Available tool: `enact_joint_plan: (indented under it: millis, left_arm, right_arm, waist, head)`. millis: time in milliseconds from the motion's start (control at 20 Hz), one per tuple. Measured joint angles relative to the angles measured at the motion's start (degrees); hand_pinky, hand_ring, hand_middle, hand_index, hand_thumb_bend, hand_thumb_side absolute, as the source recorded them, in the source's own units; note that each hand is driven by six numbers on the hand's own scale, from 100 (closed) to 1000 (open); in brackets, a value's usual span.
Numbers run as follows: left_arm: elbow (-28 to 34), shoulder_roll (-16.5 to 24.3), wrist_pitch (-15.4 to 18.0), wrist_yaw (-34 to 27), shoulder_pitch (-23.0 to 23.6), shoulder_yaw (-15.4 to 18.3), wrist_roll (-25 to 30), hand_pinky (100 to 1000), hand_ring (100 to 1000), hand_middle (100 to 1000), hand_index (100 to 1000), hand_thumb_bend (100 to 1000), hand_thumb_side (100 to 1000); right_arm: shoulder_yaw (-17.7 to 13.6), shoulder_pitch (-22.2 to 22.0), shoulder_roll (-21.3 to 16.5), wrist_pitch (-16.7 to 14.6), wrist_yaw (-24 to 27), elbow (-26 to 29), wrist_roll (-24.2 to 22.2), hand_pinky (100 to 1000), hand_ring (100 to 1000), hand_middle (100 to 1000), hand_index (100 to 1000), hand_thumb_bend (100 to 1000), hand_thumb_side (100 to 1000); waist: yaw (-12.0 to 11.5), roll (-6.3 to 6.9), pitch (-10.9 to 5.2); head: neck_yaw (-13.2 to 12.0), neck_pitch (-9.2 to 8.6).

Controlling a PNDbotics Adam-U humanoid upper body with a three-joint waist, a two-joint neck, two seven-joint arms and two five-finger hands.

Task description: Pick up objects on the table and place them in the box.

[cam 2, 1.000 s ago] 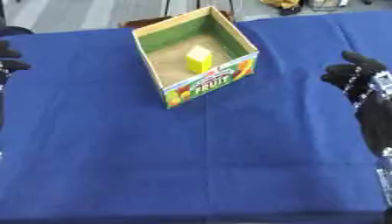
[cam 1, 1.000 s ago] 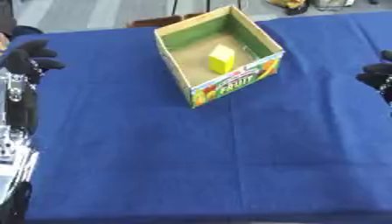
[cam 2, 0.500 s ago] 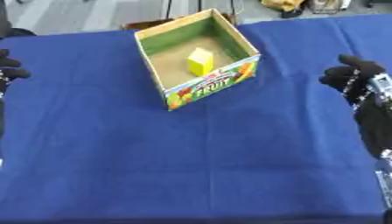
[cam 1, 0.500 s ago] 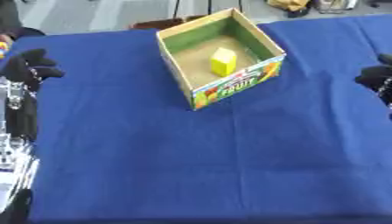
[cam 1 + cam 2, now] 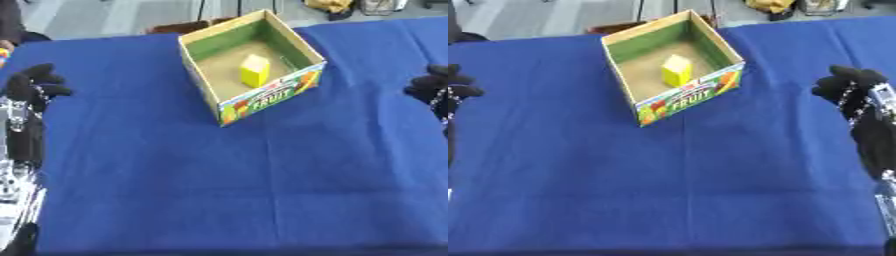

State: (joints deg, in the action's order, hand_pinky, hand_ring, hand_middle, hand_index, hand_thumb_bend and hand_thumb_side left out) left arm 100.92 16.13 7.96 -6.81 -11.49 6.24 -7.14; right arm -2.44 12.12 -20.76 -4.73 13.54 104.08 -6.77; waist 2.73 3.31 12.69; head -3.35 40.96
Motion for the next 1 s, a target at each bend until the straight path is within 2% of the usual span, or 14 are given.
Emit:
enact_joint_plan:
  millis: [1000]
  left_arm:
    - [0.00,-0.46,0.12,0.08,0.46,0.01,0.01,799,568,578,745,769,838]
  right_arm:
    - [-0.01,0.01,0.00,-0.04,0.10,0.00,0.05,906,739,681,801,100,918]
  waist:
    - [0.00,-0.37,0.05]
  head:
    - [0.20,0.01]
